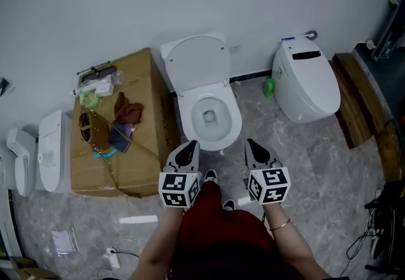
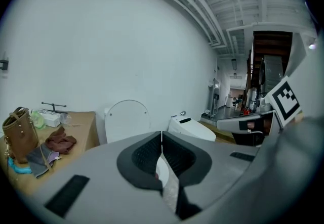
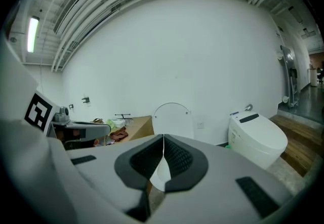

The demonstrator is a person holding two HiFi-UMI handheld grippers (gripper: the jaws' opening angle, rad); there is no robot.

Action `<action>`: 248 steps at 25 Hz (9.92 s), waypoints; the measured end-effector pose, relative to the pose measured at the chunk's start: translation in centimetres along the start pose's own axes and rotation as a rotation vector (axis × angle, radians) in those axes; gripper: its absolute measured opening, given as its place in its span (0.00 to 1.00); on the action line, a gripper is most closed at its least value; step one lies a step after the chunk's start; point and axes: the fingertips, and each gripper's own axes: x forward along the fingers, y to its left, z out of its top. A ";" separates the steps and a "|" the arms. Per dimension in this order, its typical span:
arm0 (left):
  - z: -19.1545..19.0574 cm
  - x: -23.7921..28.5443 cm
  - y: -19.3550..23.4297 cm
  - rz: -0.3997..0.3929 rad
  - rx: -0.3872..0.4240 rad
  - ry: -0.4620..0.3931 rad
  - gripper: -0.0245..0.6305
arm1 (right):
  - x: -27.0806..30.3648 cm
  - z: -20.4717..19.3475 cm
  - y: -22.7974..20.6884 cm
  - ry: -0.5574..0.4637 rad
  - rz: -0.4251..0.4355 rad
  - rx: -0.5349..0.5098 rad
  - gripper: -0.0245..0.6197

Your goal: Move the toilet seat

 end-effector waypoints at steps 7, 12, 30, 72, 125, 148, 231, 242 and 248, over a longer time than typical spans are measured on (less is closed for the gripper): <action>0.6 5.6 3.5 0.004 -0.020 0.018 0.08 | 5.5 0.3 -1.9 0.049 -0.012 0.015 0.06; 1.0 10.8 6.5 -0.016 -0.034 0.051 0.08 | 10.8 0.7 -3.8 0.094 -0.037 0.037 0.06; -4.8 21.6 15.8 -0.036 -0.176 0.235 0.08 | 24.6 -5.2 -5.5 0.351 -0.071 0.151 0.07; -37.5 27.9 23.9 0.192 -0.580 0.812 0.39 | 33.7 -34.9 -16.1 0.915 -0.178 0.468 0.54; -23.5 25.4 22.0 0.077 -0.758 0.731 0.42 | 31.6 -18.3 -13.7 0.589 -0.157 0.782 0.55; -8.3 24.1 25.3 0.118 -0.635 0.420 0.42 | 35.6 -4.0 -13.0 0.412 -0.050 0.751 0.54; 5.0 38.4 34.7 0.334 -0.364 0.207 0.21 | 52.7 11.9 -12.5 0.186 0.042 0.066 0.13; 5.2 39.1 35.3 0.344 -0.329 0.213 0.21 | 53.8 11.3 -13.5 0.223 0.026 0.056 0.13; 5.2 39.0 35.2 0.348 -0.310 0.199 0.21 | 53.4 11.2 -13.0 0.219 0.055 0.071 0.13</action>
